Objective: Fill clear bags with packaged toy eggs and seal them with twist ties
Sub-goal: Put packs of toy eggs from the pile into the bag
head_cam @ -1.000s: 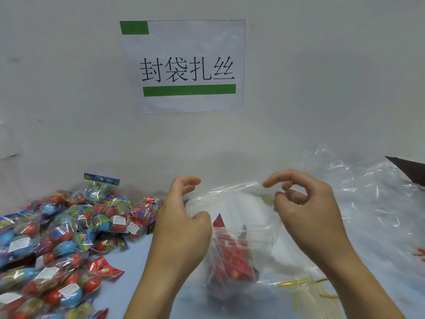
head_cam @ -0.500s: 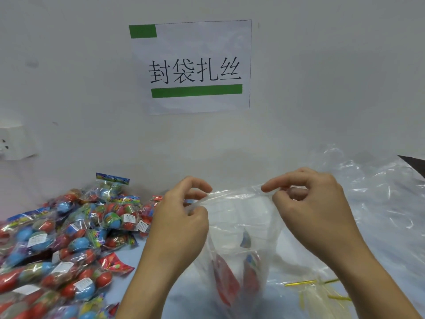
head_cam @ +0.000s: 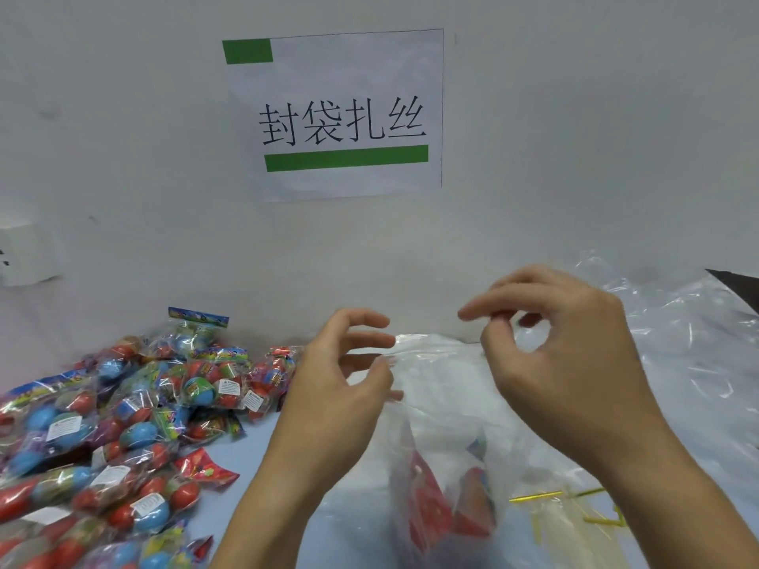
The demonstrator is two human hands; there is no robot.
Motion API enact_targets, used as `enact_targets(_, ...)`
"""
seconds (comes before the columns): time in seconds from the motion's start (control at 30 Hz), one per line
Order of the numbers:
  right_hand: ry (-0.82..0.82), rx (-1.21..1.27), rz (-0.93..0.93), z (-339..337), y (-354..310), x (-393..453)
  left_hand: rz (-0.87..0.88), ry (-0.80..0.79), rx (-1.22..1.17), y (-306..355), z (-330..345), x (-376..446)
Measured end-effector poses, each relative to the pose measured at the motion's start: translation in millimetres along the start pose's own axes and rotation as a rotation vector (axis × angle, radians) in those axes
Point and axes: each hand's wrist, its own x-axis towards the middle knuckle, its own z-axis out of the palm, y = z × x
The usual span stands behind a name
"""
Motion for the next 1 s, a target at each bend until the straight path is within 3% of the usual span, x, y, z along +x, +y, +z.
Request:
enact_targets(0.2, -0.732, -0.187, 0.230, 7, -9, -12, 0.068, -0.171, 0.007, 4, 5, -4)
enact_targets(0.37, -0.977, -0.248, 0.304, 20, -3, -20, 0.074, -0.272, 0.048, 3, 3, -6)
enact_targets(0.47, -1.002, -0.285, 0.325, 23, -3, -20, 0.073, -0.290, 0.047, 3, -2, -4)
enact_targets(0.6, -0.937, -0.148, 0.415, 18, -3, -14, 0.081, -0.147, 0.206, -9, -21, 3)
enact_targets(0.63, -0.941, -0.134, 0.432, 17, -2, -14, 0.053, -0.169, 0.327, -15, -26, 4)
enact_targets(0.73, -0.984, -0.142, 0.448, 15, -1, -15, -0.126, -0.454, 0.665, -37, -35, 0)
enact_targets(0.8, -1.009, -0.165, 0.450, 15, 1, -16, -0.210, -0.561, 0.755, -46, -35, -3)
enact_targets(1.0, -1.080, -0.347, 0.467, 11, 4, -17, -0.215, -0.455, 0.767, -59, -34, 1)
